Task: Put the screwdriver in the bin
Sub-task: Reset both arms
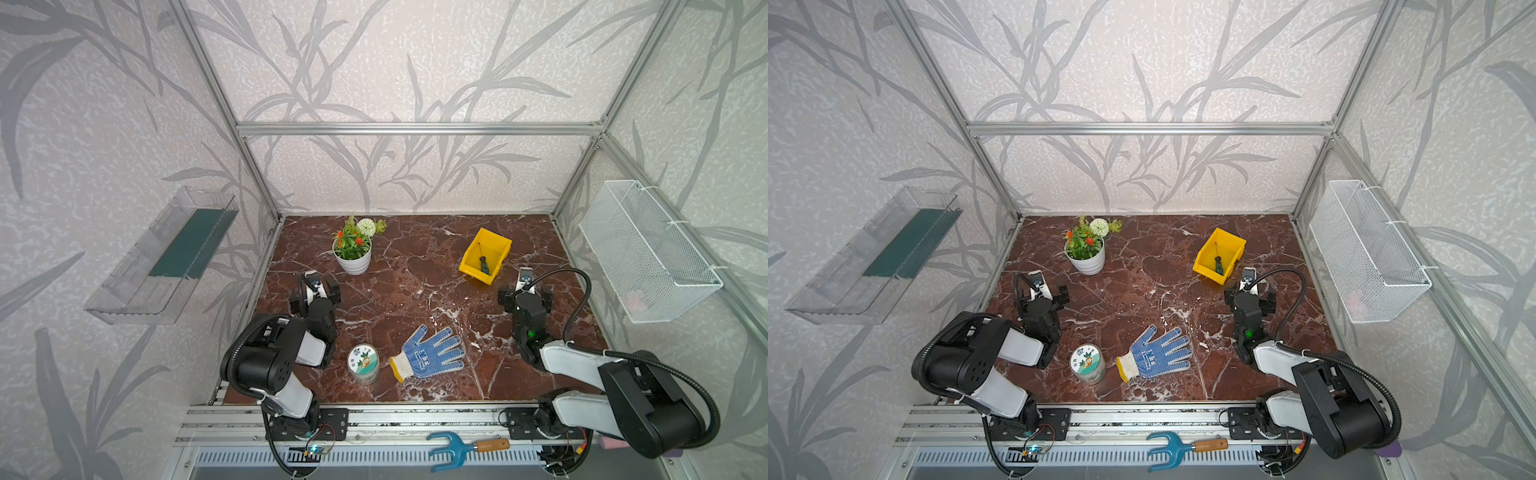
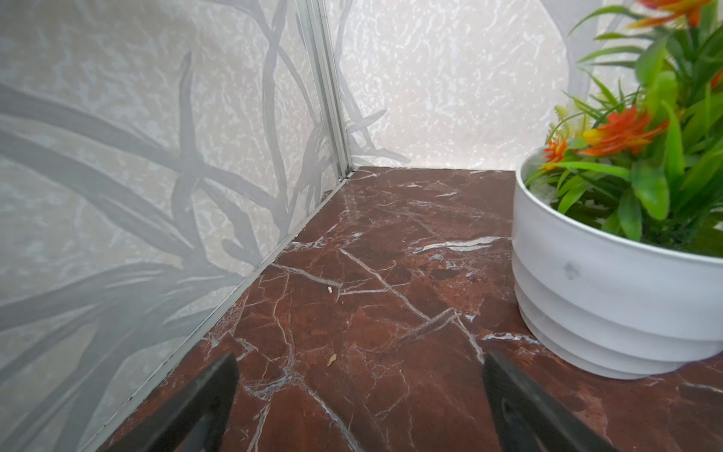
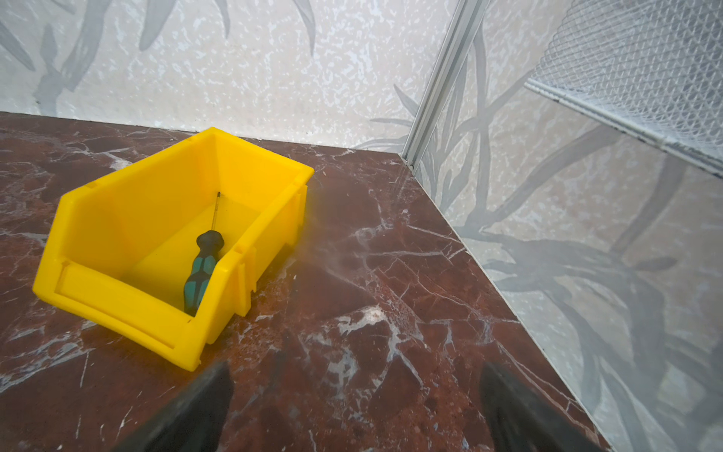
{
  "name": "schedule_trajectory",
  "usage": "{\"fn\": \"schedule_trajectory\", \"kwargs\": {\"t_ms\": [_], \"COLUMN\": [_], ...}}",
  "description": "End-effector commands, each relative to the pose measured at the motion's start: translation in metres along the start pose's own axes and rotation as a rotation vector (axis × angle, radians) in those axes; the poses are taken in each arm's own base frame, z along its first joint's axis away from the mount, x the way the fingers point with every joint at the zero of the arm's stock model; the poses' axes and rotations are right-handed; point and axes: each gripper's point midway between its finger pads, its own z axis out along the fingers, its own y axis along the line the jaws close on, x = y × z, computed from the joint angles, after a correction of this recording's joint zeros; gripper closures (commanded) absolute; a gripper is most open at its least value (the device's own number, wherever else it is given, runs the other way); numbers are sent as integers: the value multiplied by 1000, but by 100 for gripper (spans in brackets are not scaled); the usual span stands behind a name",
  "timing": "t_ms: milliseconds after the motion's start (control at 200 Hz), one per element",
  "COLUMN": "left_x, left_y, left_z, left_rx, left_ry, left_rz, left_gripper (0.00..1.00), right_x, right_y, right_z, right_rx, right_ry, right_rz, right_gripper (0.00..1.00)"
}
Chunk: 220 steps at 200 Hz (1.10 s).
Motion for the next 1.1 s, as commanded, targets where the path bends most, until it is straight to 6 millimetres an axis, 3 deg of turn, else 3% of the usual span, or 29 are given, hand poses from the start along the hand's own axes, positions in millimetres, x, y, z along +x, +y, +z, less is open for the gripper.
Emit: {"fn": "schedule_trajectory", "kwargs": {"t_ms": [0, 235, 560, 750, 865, 965, 1000, 1095], "left_x": [-12, -7, 6, 7, 7, 7, 6, 7], "left_y": [-4, -10, -11, -11, -11, -11, -12, -12], "left_z": [1, -7, 26, 26, 26, 26, 26, 26], "left_rx": [18, 82, 80, 82, 81, 83, 83, 83], "left_ry": [-44, -46, 82, 82, 82, 83, 81, 83], "left_rz": [-4, -9, -18, -16, -18, -18, -19, -18], "left_gripper": [1, 1, 1, 1, 1, 1, 1, 1], "right_x": [-12, -8, -5, -3, -2, 4, 14, 14], "right_y": [3, 11, 17, 33, 31, 32, 34, 36], "right_z": [2, 5, 8, 13, 16, 21, 25, 38], "right_rx": [-10, -34, -55, -117, -131, -180, -205, -188], "right_ry": [-52, -74, -113, -98, -87, -56, -14, 1], "right_rz": [11, -7, -20, -64, -48, -20, -14, -11], "right_gripper": [1, 1, 1, 1, 1, 1, 1, 1]}}
